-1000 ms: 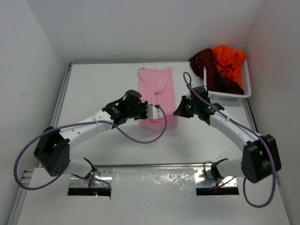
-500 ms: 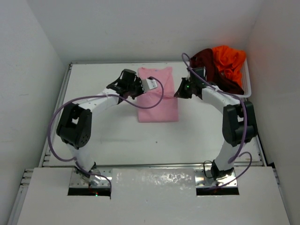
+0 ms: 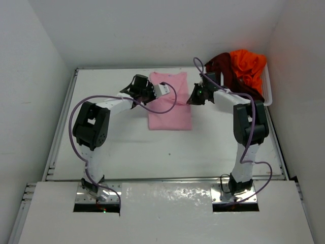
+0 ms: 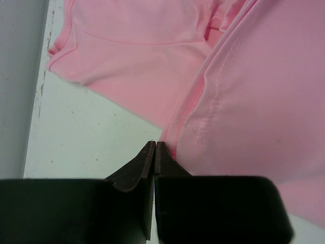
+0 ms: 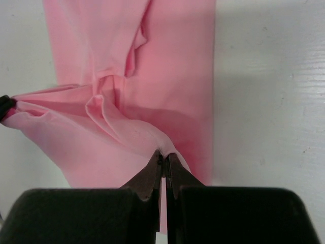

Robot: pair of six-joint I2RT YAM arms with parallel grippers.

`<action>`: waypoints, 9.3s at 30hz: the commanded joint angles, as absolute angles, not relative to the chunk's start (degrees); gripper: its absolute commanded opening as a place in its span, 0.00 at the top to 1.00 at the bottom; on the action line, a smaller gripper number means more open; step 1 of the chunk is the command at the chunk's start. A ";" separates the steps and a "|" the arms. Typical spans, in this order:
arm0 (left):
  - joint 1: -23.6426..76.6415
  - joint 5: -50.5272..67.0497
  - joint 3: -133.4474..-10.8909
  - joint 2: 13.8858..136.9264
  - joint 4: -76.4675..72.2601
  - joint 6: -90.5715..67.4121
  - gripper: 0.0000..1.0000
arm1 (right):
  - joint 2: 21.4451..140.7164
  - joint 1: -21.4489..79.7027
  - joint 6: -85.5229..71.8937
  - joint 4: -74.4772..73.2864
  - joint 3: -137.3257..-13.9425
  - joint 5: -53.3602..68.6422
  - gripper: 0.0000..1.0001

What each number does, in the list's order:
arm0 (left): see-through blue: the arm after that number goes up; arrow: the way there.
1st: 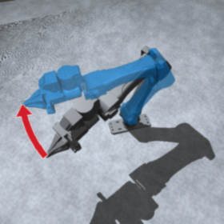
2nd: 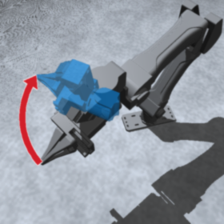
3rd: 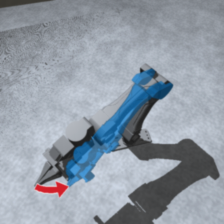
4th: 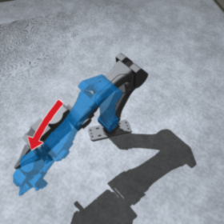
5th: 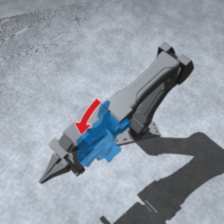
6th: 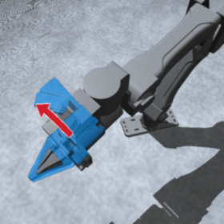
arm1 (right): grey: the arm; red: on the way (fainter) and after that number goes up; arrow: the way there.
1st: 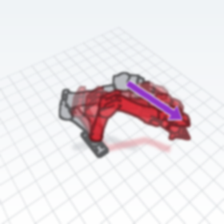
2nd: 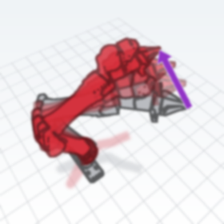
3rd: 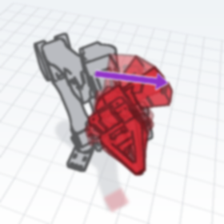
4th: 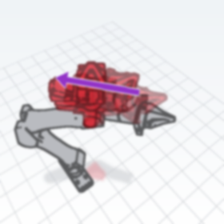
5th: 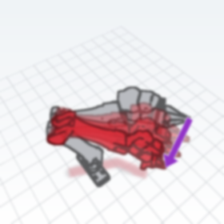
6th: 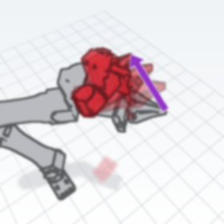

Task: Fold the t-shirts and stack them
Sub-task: Fold the folded rectangular tshirt in 1/3 of the way, then grab one side of the 2/3 rectangular tshirt with both arms, then fold the long partially folded tshirt into a neat square, then put the neatly folded tshirt into the corner of the board with the left arm

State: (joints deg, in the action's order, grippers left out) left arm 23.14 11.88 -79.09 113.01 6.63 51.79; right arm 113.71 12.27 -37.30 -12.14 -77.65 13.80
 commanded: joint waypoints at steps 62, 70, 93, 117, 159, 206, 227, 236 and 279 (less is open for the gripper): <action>30.15 13.01 -66.01 108.02 18.46 60.12 0.54 | 108.01 13.71 -39.28 -9.06 -56.60 21.53 0.58; 30.06 13.97 -66.27 108.19 17.84 56.52 1.00 | 108.28 13.62 -42.98 -5.71 -55.99 22.94 1.00; 37.08 13.37 -56.35 83.00 42.71 47.91 1.00 | 73.07 23.37 -36.99 -20.74 -35.26 20.22 1.00; 27.08 24.44 -77.07 86.65 60.40 38.33 1.00 | 72.23 24.89 -34.72 -33.50 -57.03 15.12 1.00; 25.83 27.94 -69.72 78.86 53.70 36.48 1.00 | 69.81 24.69 -37.70 -31.90 -52.39 11.53 1.00; 21.53 27.69 -73.82 84.80 44.83 26.55 1.00 | 75.76 27.34 -37.97 -31.56 -61.35 3.96 1.00; 18.28 22.15 -81.56 103.35 36.83 22.24 1.00 | 96.32 21.45 -37.62 -18.29 -67.41 2.28 1.00; 15.73 19.51 -88.05 111.88 34.63 19.60 0.97 | 107.74 19.60 -37.71 -15.13 -73.82 2.72 1.00; 14.50 30.51 -94.30 118.91 26.10 10.37 0.66 | 110.27 18.72 -30.58 11.87 -64.85 22.94 1.00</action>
